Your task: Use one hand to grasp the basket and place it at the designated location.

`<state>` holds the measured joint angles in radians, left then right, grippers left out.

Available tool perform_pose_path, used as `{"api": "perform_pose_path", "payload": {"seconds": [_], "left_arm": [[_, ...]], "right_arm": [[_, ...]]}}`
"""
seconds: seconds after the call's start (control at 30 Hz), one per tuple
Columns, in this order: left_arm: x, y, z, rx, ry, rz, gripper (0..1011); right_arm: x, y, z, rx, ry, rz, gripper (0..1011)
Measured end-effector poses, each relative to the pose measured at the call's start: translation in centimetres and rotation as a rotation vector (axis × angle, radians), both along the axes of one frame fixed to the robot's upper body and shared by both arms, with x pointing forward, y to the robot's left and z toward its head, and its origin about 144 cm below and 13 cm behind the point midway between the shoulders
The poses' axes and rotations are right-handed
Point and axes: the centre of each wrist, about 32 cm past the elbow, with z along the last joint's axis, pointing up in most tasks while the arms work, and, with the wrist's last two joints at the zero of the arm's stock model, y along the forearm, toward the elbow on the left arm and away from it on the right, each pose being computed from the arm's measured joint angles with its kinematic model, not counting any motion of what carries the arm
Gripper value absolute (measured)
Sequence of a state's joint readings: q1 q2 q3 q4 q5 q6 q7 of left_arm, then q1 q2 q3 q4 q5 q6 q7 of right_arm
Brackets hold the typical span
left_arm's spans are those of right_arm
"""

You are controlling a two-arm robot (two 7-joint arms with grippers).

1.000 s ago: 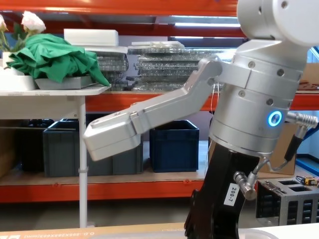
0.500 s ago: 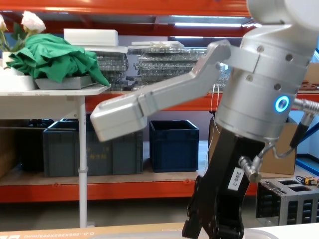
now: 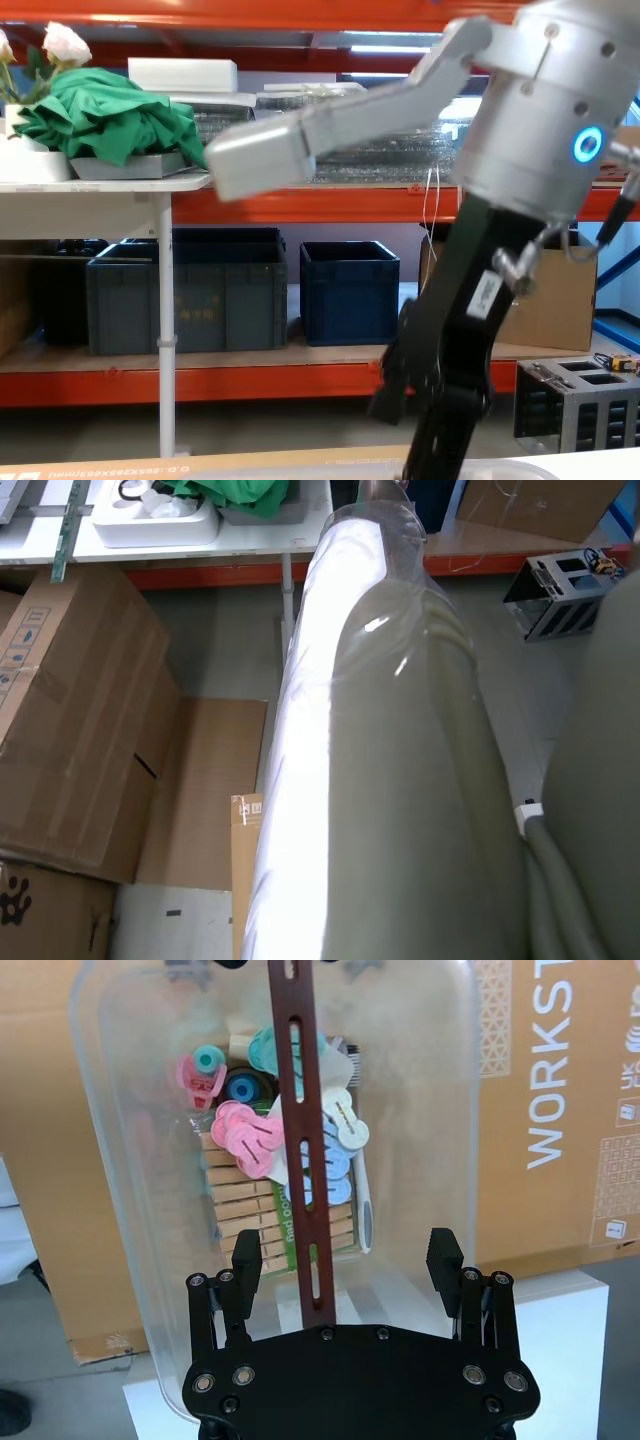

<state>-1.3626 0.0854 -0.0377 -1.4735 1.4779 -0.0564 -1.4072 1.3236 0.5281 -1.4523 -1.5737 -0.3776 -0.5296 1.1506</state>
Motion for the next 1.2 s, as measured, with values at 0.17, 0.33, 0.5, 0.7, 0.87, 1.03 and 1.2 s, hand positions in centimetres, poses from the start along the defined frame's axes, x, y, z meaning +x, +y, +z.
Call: {"api": "perform_pose_path", "payload": {"seconds": [0.17,0.33,0.5,0.7,0.87,1.03,1.2], "left_arm": [[0.0,0.0,0.0,0.000,0.000,0.000,0],[0.0,0.0,0.0,0.000,0.000,0.000,0],[0.0,0.0,0.0,0.000,0.000,0.000,0],[0.0,0.0,0.0,0.000,0.000,0.000,0],[0.0,0.0,0.0,0.000,0.000,0.000,0],[0.0,0.0,0.0,0.000,0.000,0.000,0],[0.0,0.0,0.0,0.000,0.000,0.000,0]], "right_arm": [[0.3,-1.0,1.6,0.039,-0.006,-0.009,1000],[0.4,-2.0,3.1,0.078,-0.015,-0.011,1000],[0.3,-2.6,4.1,0.103,-0.020,-0.011,1000],[0.3,-3.2,4.9,0.123,-0.024,-0.010,1000],[0.3,-3.5,5.2,0.130,-0.027,-0.008,1000],[0.3,-3.5,5.2,0.130,-0.026,-0.005,1000],[0.3,-3.4,5.1,0.127,-0.024,-0.002,1000]]}}
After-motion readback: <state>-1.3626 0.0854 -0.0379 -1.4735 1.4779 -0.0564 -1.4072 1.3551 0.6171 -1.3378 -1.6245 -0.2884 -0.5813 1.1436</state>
